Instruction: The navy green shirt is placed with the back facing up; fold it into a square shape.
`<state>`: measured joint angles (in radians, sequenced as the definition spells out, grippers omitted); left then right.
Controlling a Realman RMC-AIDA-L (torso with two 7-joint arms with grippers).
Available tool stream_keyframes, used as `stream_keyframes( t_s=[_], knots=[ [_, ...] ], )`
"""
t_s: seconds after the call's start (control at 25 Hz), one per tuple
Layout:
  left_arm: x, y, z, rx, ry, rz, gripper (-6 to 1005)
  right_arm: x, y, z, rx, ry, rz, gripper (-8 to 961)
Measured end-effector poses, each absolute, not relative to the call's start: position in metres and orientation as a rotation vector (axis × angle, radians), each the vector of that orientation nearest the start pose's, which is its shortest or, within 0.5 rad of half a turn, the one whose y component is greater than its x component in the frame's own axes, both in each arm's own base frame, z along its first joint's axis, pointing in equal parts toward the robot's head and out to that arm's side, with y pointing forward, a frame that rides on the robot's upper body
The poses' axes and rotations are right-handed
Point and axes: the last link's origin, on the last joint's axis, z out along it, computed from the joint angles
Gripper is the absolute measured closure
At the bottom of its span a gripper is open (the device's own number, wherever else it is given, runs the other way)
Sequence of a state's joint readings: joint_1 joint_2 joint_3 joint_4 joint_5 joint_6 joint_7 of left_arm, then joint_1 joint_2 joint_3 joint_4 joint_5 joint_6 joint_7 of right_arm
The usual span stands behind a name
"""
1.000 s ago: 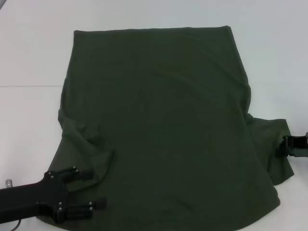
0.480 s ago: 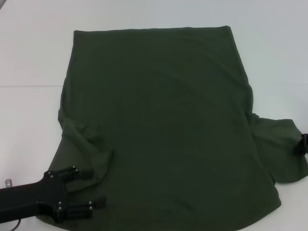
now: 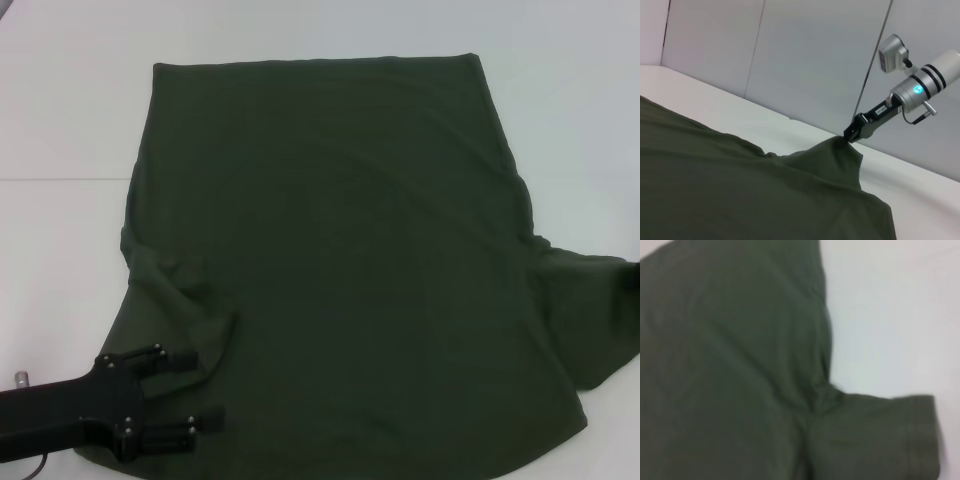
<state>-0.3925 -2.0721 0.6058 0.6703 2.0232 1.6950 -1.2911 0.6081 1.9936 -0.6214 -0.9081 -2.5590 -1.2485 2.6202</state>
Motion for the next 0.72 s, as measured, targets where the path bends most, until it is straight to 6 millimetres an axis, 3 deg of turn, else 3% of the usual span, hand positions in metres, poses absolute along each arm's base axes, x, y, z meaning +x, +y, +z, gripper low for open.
stream_keyframes(
  t_s=[0.36,0.72],
  knots=[
    [-0.298,0.282,0.013,-2.699,-0.671,-0.763,109,0.29,0.405,0.086,-1.927,1.651,0.333,936],
    [-0.298,0.282,0.013,-2.698,-0.676,-0.763,109,0.235,0.417,0.037,-2.157,1.575,0.257,935]
  ],
)
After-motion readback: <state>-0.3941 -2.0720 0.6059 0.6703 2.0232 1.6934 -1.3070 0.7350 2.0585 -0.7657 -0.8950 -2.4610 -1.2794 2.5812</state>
